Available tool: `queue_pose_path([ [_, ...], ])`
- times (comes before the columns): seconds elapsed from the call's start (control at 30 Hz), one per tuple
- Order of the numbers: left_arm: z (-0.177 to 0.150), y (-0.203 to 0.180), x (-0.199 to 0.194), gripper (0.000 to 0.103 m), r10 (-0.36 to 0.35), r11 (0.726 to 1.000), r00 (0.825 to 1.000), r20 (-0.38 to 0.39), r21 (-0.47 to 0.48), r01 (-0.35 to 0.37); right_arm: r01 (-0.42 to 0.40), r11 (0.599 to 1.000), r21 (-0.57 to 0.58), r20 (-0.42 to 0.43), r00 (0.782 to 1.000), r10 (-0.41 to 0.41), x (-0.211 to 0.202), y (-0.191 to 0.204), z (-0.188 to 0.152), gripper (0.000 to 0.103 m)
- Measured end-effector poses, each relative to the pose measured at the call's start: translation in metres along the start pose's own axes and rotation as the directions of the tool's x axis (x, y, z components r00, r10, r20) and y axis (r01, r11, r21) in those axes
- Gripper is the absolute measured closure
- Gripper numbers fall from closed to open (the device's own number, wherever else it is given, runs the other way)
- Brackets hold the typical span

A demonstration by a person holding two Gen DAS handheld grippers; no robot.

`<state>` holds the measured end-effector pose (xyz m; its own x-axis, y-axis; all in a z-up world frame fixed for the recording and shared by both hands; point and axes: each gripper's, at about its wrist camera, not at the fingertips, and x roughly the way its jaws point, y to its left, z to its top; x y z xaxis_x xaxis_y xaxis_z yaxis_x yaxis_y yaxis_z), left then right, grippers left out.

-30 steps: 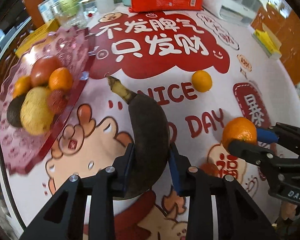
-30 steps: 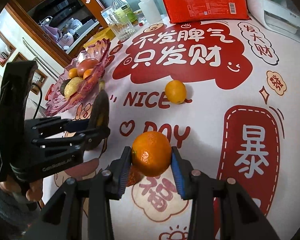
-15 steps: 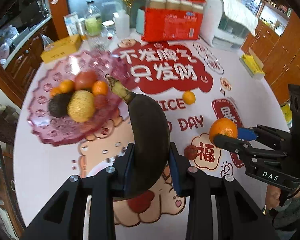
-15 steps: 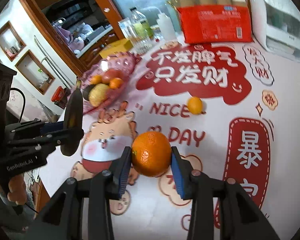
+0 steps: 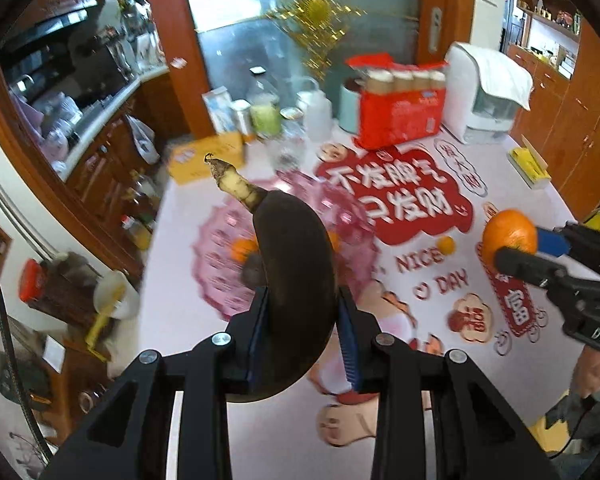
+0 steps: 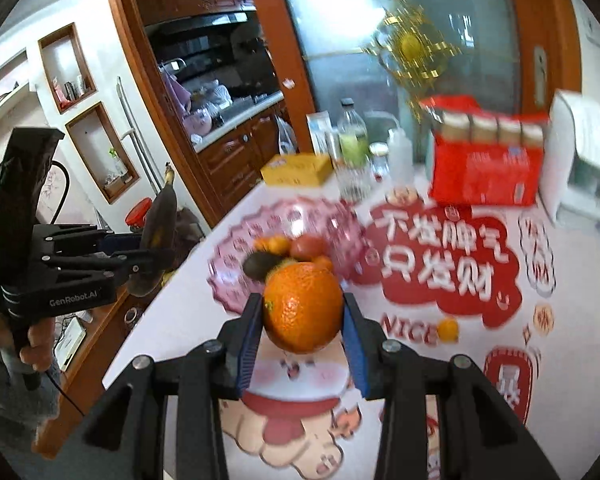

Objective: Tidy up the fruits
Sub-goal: 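Carry the banana and orange with both tools over the pink bowl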

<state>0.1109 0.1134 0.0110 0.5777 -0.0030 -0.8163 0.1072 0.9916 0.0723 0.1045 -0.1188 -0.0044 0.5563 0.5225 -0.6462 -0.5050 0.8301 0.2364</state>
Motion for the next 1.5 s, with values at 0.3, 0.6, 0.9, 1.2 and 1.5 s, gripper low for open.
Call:
queue_pose_path([
  [0.3, 0.027, 0.077, -0.015, 0.073, -0.001, 1.0, 0.998, 0.06, -0.002, 0.001, 0.063, 0.997, 0.045, 0.062, 0.996, -0.066, 0.02, 0.044, 0.059, 0.064],
  [0.6, 0.044, 0.112, 0.039, 0.073, -0.071, 0.997, 0.997, 0.036, -0.039, 0.072, 0.13, 0.988, 0.082, -0.002, 0.992, -0.13, 0.08, 0.064, 0.084, 0.064],
  [0.9, 0.036, 0.105, 0.143, 0.073, -0.18, 0.98, 0.979, -0.092, -0.101, 0.171, 0.193, 0.97, 0.145, -0.155, 0.973, -0.17, 0.163, 0.039, 0.072, 0.064],
  [1.2, 0.032, 0.094, 0.214, 0.072, -0.208, 0.976, 0.965, -0.162, -0.097, 0.194, 0.249, 0.949, 0.192, -0.284, 0.94, -0.19, 0.23, 0.009, 0.044, 0.064],
  [1.5, 0.034, 0.093, 0.242, 0.07, -0.237, 0.969, 0.954, -0.185, -0.12, 0.218, 0.282, 0.943, 0.175, -0.339, 0.917, -0.212, 0.258, 0.004, 0.035, 0.062],
])
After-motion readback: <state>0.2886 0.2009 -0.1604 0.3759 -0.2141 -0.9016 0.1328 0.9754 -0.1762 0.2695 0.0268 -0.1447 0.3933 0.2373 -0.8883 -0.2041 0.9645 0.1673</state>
